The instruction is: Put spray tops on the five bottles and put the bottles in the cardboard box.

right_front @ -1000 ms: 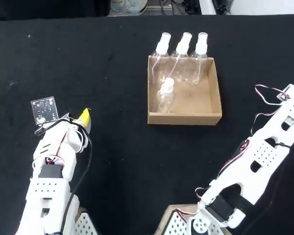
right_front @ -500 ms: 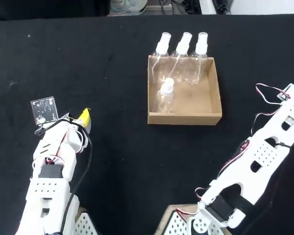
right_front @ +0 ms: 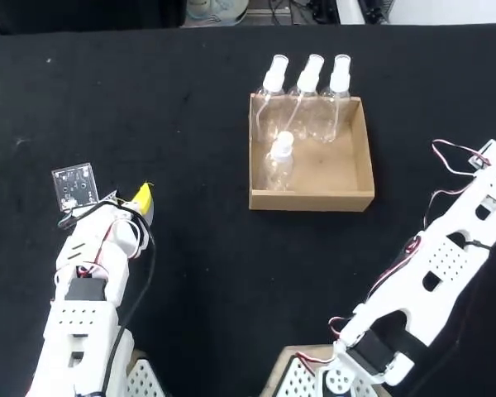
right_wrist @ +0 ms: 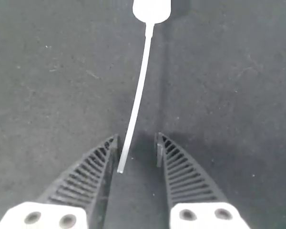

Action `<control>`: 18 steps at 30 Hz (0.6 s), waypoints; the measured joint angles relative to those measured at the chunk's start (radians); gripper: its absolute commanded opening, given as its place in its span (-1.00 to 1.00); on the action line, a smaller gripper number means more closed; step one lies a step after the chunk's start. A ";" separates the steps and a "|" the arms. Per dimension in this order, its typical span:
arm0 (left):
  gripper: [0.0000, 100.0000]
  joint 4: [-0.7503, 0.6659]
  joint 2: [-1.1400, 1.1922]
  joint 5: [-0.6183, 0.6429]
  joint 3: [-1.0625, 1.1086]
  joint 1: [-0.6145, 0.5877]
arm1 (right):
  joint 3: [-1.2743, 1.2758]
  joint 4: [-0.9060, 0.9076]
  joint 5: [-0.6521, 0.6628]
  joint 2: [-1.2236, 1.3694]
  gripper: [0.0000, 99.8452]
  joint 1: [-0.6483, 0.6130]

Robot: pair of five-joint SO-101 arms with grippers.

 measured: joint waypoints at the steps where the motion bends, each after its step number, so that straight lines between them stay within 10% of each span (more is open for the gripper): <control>1: -0.62 0.000 0.000 0.000 0.000 0.000 | 0.000 0.000 0.000 0.000 -0.81 0.000; 18: -0.62 0.000 0.000 0.000 0.000 0.000 | 0.000 0.000 0.000 0.000 -0.93 -0.025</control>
